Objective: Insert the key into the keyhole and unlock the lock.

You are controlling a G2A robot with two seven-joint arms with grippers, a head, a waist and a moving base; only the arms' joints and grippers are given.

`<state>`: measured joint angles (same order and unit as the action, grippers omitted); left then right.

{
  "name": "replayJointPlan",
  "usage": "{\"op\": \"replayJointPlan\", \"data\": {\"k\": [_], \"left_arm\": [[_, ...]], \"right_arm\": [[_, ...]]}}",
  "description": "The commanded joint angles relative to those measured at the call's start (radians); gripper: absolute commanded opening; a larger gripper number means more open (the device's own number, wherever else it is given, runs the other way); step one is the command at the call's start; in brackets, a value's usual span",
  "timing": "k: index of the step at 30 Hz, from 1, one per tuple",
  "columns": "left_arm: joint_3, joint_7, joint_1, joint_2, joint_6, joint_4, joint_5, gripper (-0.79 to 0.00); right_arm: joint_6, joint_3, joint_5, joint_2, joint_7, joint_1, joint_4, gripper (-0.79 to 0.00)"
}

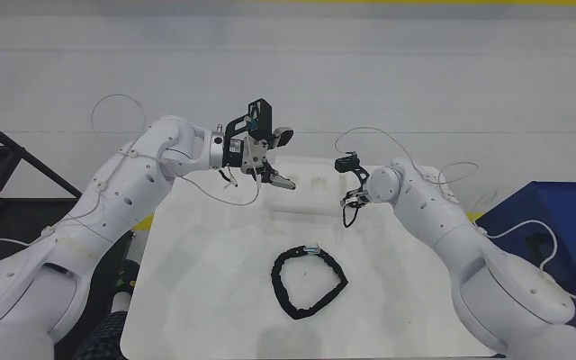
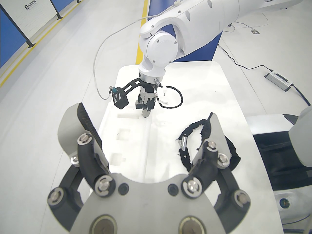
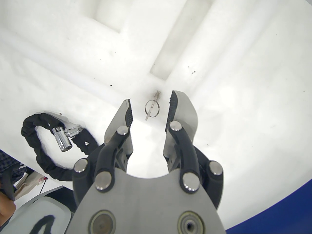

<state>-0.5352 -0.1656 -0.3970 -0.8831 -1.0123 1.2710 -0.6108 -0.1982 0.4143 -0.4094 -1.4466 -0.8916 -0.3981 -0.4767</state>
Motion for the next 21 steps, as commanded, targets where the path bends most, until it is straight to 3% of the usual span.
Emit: {"op": "replayJointPlan", "data": {"k": [1,13,18,21], "left_arm": [[0.000,0.000,0.000,0.000,0.000,0.000,0.000,0.000],[0.000,0.000,0.000,0.000,0.000,0.000,0.000,0.000],[0.000,0.000,0.000,0.000,0.000,0.000,0.000,0.000],[0.000,0.000,0.000,0.000,0.000,0.000,0.000,0.000]], "right_arm": [[-0.001,0.002,-0.005,-0.005,-0.002,0.001,0.007,-0.489],[-0.019,0.016,-0.019,-0.029,-0.003,-0.003,0.047,-0.625],[-0.018,0.022,-0.028,-0.039,-0.001,-0.004,0.064,-0.785],[-0.020,0.025,-0.034,-0.043,-0.002,-0.002,0.074,-0.785]]}}
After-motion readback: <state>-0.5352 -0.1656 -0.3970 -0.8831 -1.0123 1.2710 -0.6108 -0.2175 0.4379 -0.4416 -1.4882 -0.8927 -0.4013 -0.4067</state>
